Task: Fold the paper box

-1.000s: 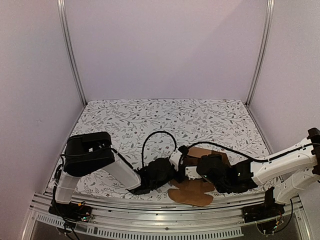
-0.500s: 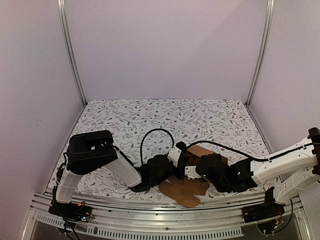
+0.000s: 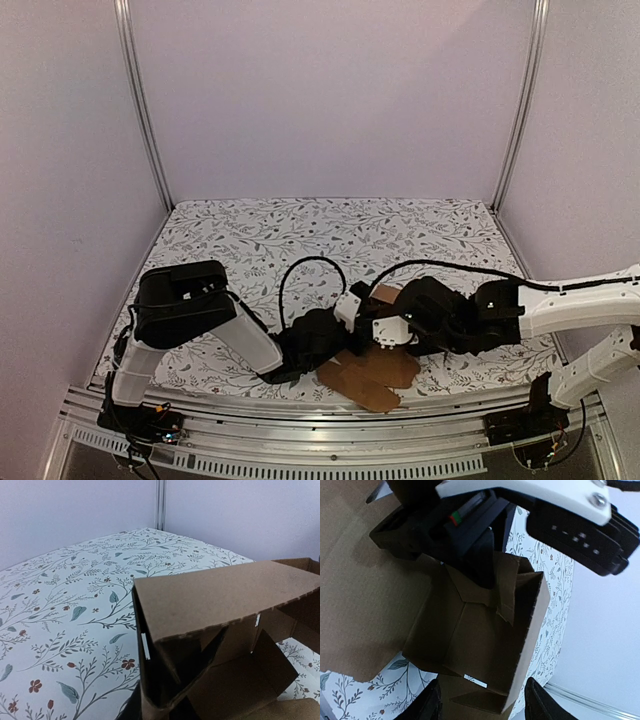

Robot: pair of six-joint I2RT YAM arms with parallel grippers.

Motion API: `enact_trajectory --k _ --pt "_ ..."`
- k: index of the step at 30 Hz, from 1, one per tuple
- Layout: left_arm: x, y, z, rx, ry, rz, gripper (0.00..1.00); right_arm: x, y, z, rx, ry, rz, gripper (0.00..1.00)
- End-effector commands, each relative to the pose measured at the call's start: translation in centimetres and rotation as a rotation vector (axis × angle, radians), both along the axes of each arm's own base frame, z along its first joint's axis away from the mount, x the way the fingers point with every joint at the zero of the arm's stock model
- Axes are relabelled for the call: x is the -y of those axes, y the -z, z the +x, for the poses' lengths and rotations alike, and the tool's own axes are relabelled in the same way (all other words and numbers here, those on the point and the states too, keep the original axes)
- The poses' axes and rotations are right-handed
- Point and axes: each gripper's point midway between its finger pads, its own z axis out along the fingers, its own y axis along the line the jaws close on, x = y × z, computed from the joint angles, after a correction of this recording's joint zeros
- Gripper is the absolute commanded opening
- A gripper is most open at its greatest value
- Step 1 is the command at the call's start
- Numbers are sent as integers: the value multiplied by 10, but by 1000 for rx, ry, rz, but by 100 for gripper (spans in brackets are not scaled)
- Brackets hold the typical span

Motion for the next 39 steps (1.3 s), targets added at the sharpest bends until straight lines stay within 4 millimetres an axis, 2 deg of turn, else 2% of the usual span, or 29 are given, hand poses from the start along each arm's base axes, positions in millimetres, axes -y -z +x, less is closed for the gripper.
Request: enact_trajectory --k 1,7,10,13,16,20,23,30,34,39 --pt "1 -8 10 24 -8 -16 13 16 -14 -21 -269 1 30 56" --pt "4 -10 12 37 -9 9 13 11 -44 -32 -424 -16 155 65" --pt "5 -14 12 51 -2 19 13 9 -64 -32 -555 10 292 73" --pt "6 -14 12 59 0 37 13 11 -88 -7 -646 105 474 81" --pt "9 -13 11 64 13 47 13 17 -95 23 -734 230 603 82" --pt "11 -10 10 64 28 58 14 9 -65 56 -962 395 697 82" --pt "11 -11 10 66 30 63 14 -2 -41 69 -1124 463 729 82" --pt "13 -9 10 66 45 84 19 -16 0 73 -1316 525 699 77" --pt "18 -8 10 57 62 92 29 -18 11 73 -1364 536 697 67" --pt "20 -7 14 46 75 89 32 -15 27 75 -1386 560 678 61"
